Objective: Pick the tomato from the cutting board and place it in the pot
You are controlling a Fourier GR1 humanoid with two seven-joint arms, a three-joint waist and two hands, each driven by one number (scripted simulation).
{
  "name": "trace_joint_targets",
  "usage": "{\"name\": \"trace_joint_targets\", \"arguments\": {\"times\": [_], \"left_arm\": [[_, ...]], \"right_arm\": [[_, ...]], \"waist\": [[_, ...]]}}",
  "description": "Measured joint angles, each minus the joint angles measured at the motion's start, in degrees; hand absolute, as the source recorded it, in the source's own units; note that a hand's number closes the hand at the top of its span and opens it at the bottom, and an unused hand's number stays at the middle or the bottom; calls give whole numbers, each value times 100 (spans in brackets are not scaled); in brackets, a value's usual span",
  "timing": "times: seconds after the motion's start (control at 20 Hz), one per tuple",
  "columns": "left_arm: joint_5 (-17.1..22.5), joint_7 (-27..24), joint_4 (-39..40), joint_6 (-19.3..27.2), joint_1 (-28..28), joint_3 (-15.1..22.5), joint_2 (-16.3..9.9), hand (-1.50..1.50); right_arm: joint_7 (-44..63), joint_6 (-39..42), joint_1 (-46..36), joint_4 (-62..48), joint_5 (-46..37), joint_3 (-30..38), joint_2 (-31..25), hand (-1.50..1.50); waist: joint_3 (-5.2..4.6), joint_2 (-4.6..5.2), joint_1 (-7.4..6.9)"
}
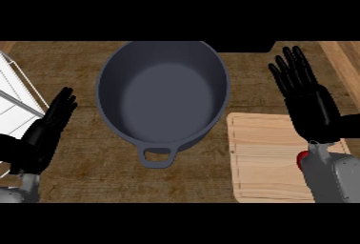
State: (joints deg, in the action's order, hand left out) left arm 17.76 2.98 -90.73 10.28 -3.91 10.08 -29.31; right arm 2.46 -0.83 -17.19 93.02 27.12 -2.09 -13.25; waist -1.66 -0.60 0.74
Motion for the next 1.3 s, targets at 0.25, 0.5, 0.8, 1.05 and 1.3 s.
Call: {"name": "trace_joint_targets", "arguments": {"times": [0.25,0.5,0.8,1.05,1.3], "left_arm": [[-164,33,136,245,281,-284,-228,0],[-312,60,238,470,545,-461,-390,0],[-476,13,259,564,738,-380,-336,0],[-633,68,219,578,700,-279,-263,0],[-731,54,264,518,603,-232,-190,0]], "right_arm": [[413,-961,1063,-288,-475,601,-405,150],[421,-2038,2248,-862,-1982,1140,-1555,-150],[172,-3616,3680,-36,-3392,1264,-1511,-150],[1170,-3853,4855,1321,-4216,967,-1475,-150],[2807,-3162,5049,2272,-4721,848,-1988,-150]], "waist": [[106,15,199],[79,81,473],[128,11,387],[142,38,163],[149,66,-13]]}}
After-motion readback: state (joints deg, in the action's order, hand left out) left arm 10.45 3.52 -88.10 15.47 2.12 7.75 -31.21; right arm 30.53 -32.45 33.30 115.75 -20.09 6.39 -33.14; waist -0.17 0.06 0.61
